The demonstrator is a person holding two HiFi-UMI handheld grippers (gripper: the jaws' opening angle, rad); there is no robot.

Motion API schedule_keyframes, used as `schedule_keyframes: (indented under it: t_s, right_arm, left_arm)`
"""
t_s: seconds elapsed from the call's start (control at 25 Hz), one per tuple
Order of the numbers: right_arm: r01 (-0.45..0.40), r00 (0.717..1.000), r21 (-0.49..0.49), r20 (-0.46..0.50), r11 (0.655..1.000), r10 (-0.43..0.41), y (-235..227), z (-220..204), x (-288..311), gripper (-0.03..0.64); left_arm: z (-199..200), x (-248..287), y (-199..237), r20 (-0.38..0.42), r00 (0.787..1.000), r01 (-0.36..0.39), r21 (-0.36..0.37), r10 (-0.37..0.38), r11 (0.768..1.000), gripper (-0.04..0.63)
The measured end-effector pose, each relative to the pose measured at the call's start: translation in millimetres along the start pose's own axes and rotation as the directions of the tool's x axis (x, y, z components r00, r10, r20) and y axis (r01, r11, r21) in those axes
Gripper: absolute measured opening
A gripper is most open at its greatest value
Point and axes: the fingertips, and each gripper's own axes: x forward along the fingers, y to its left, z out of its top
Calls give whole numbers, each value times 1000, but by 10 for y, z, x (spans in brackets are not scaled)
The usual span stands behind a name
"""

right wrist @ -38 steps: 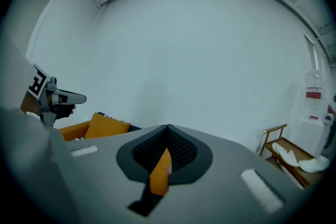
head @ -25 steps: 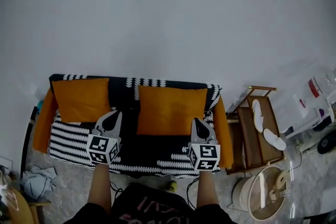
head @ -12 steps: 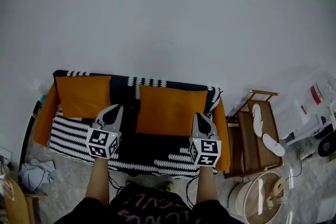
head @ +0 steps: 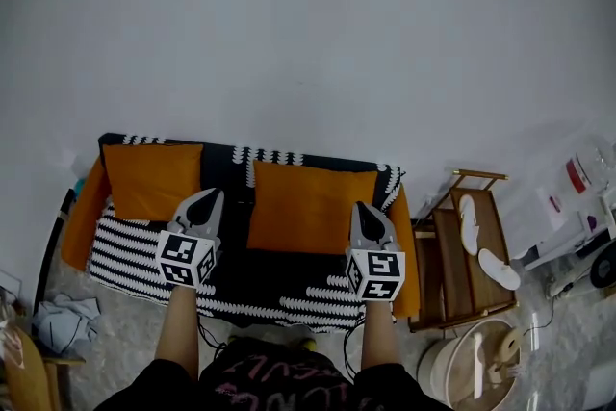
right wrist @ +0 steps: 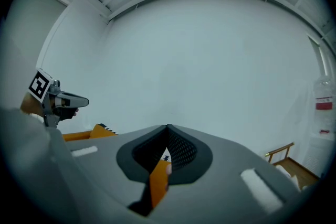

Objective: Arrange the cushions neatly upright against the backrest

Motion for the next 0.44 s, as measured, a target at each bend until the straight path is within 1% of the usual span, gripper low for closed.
schedule_keyframes:
  t_s: [0.44]
  right_arm:
    - [13,1000,10,4,1000,-13,-39,-7,-89,12]
  left_arm:
    - [76,-41,-42,24,1000,6,-14,-6,1000,0]
